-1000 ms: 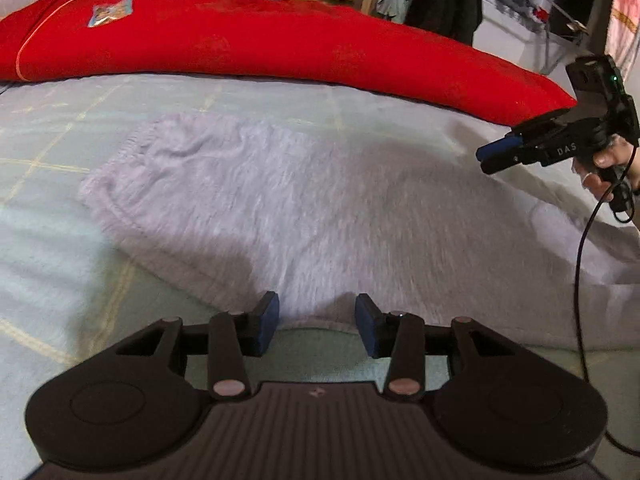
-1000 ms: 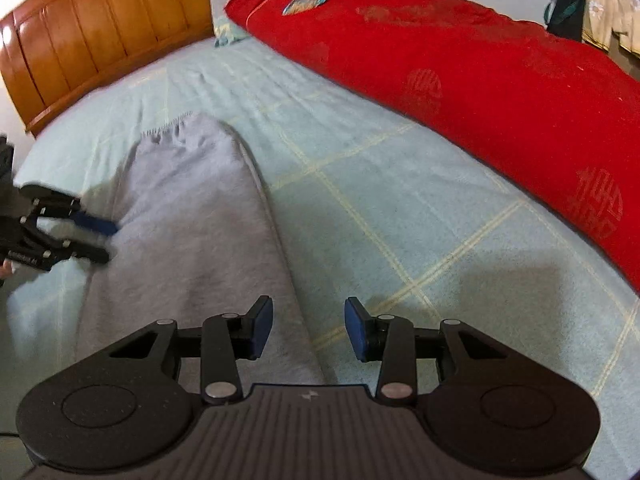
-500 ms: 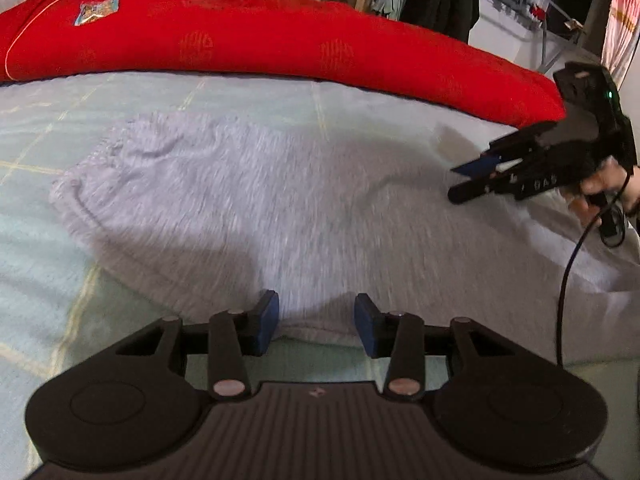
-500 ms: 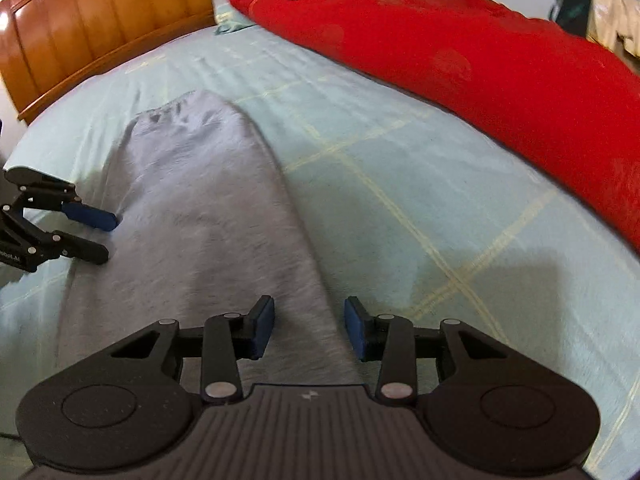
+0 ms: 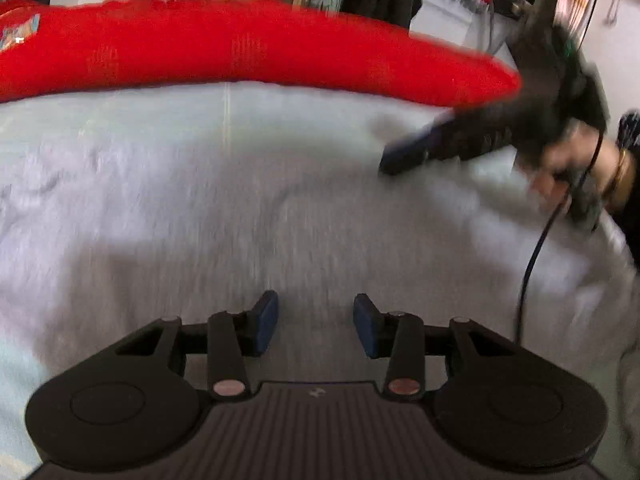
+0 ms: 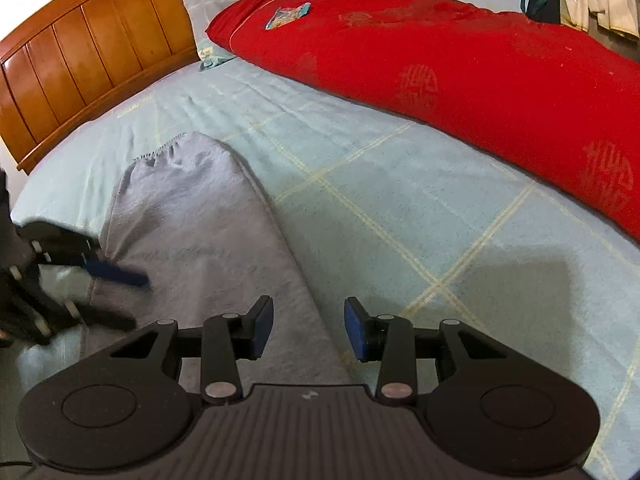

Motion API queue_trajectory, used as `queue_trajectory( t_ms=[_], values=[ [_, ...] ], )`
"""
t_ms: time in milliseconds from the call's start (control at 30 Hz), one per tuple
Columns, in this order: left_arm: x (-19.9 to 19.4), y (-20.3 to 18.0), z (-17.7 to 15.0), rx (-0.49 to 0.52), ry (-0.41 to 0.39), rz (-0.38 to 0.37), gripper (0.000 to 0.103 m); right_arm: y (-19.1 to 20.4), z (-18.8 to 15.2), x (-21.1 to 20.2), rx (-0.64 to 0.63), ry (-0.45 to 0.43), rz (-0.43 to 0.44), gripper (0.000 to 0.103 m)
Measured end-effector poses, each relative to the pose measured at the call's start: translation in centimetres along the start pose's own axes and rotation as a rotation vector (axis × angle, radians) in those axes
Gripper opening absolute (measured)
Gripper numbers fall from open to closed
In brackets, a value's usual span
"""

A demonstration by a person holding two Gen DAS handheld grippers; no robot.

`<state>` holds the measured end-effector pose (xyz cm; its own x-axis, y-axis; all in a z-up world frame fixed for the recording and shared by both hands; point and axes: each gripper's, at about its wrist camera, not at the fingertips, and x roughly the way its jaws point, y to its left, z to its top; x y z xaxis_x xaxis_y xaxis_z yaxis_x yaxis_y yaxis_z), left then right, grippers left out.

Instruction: Fold clothes

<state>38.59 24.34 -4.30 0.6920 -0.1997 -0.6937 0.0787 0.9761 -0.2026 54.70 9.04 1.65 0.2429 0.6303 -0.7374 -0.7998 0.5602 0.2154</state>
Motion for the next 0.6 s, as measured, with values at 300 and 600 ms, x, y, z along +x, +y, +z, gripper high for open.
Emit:
queue_trajectory(
  t_ms=[300,600],
  values=[
    [-2.7,0.2,-1.1,0.003,0.057,0.022,0.043,-2.4,-0.2,0.1,0.077,-0.002,0.009,0.043],
    [-3.5,0.2,-1.0,0.033,0.063,0.03,0.042,0.3,-1.0,0.8,-0.005,0.039,0.025,0.044]
  ],
)
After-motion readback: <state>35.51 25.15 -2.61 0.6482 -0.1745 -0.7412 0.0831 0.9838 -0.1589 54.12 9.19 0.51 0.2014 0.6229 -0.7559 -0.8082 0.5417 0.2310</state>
